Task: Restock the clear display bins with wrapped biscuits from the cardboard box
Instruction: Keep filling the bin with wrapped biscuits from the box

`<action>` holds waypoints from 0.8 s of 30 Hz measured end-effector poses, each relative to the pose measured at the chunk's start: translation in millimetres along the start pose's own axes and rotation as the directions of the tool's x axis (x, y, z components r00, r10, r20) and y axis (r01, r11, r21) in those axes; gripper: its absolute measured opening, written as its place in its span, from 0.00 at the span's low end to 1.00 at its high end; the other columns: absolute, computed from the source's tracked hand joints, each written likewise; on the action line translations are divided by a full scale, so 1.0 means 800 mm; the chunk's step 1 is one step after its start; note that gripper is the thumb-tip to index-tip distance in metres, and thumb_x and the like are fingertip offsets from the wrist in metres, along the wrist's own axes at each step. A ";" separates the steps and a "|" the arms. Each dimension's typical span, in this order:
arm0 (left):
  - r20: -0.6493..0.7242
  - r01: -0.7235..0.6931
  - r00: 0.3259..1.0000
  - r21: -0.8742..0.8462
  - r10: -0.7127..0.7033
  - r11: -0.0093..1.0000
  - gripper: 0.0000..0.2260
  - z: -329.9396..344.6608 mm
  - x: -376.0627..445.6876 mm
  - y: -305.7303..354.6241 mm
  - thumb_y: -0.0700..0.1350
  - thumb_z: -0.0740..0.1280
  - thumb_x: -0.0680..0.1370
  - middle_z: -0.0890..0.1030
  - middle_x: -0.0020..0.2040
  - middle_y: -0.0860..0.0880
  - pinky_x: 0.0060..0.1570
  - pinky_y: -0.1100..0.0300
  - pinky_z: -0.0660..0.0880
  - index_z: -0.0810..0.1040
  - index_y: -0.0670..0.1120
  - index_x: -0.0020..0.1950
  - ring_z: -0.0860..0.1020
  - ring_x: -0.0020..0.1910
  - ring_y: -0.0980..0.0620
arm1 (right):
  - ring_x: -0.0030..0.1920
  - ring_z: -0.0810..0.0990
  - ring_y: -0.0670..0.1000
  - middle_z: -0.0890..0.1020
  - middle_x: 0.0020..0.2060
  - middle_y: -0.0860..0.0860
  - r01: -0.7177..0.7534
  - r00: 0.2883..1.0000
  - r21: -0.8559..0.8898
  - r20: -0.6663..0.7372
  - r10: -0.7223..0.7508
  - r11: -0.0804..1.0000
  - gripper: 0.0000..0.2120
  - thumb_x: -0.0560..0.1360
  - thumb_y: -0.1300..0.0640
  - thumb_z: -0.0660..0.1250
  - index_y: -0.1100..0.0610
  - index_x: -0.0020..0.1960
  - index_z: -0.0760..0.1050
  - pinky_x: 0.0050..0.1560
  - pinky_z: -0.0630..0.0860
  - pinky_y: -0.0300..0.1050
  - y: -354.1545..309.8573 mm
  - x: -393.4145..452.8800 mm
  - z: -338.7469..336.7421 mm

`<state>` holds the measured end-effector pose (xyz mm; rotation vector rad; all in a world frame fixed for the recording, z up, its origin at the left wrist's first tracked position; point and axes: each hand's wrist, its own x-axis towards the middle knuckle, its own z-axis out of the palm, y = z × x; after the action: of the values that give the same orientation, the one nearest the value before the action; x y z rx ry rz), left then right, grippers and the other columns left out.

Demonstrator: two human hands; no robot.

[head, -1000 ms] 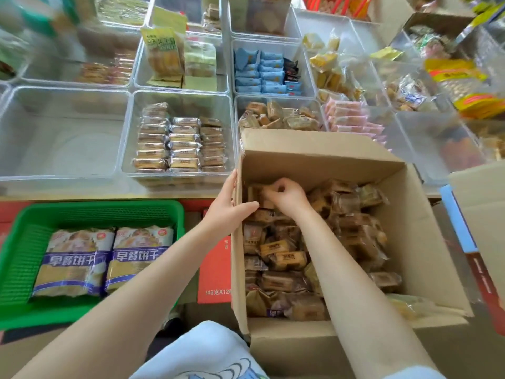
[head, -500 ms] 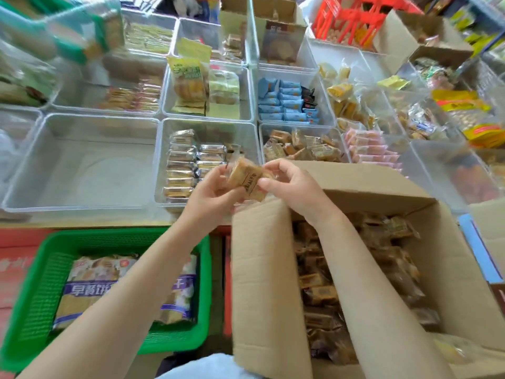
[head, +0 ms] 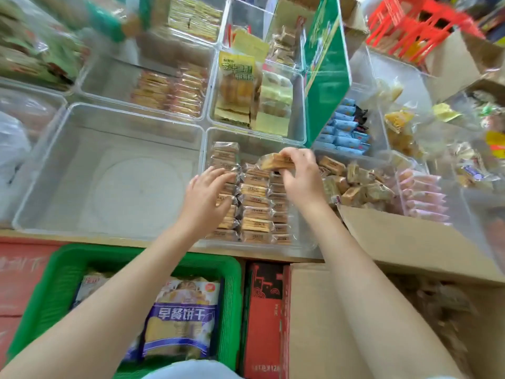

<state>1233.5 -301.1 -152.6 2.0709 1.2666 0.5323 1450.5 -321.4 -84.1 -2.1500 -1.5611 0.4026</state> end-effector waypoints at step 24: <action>0.124 -0.001 0.991 0.353 -0.046 0.935 0.26 0.043 0.033 -0.069 0.58 0.54 0.83 0.54 0.82 0.49 0.79 0.48 0.39 0.61 0.50 0.81 0.38 0.81 0.49 | 0.67 0.71 0.52 0.60 0.77 0.52 -0.076 0.915 -0.175 0.380 0.139 0.982 0.24 0.85 0.56 0.58 0.49 0.80 0.60 0.60 0.70 0.42 0.032 0.092 0.130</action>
<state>1232.5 -270.3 -215.8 2.3363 1.3852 0.1592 1444.4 -239.0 -184.3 -2.3930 -1.7345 0.8147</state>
